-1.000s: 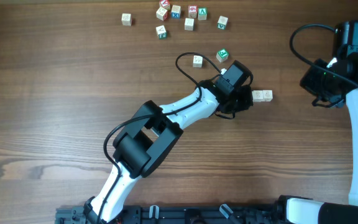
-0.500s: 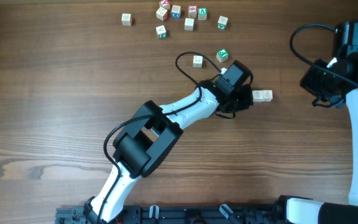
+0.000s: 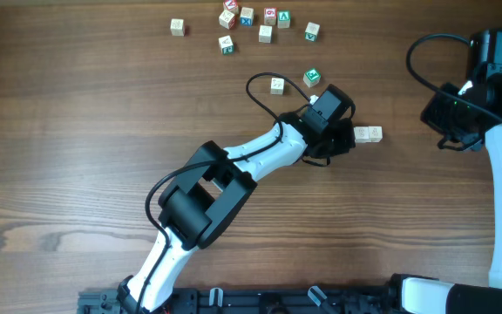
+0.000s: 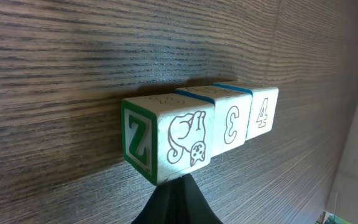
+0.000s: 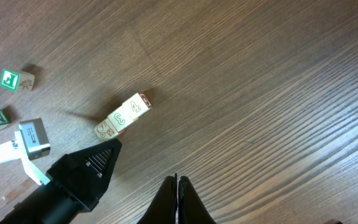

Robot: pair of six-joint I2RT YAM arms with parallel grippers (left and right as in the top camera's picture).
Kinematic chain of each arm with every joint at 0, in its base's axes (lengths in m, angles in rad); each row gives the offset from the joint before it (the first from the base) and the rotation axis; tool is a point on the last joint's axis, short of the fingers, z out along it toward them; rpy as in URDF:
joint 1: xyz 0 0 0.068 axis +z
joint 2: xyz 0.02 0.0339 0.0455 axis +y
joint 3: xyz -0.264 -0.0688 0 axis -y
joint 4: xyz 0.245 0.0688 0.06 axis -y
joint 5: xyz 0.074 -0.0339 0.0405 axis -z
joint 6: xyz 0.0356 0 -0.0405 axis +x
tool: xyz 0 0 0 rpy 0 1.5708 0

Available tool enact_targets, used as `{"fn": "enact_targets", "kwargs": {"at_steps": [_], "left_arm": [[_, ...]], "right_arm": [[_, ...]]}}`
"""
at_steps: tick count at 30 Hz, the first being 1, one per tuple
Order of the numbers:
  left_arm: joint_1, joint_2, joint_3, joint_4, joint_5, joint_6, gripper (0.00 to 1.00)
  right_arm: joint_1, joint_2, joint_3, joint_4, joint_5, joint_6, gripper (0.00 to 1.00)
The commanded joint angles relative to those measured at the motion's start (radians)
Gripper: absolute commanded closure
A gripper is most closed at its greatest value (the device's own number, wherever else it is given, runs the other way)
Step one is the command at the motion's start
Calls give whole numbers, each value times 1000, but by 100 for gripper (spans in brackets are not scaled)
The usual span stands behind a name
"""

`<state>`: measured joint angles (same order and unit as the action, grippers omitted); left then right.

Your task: Form a horizontal line

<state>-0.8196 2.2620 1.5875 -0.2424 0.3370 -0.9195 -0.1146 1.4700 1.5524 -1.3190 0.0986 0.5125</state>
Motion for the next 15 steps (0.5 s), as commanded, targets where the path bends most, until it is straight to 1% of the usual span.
{"fn": "enact_targets", "kwargs": {"at_steps": [1,15], "left_arm": [[-13,26,-2,0,-21,-6,96],[-13,26,-2,0,-36,-6,96]], "right_arm": [[-1,-1,-7,1,21,13,96],[-1,-1,-7,0,21,14,95]]}}
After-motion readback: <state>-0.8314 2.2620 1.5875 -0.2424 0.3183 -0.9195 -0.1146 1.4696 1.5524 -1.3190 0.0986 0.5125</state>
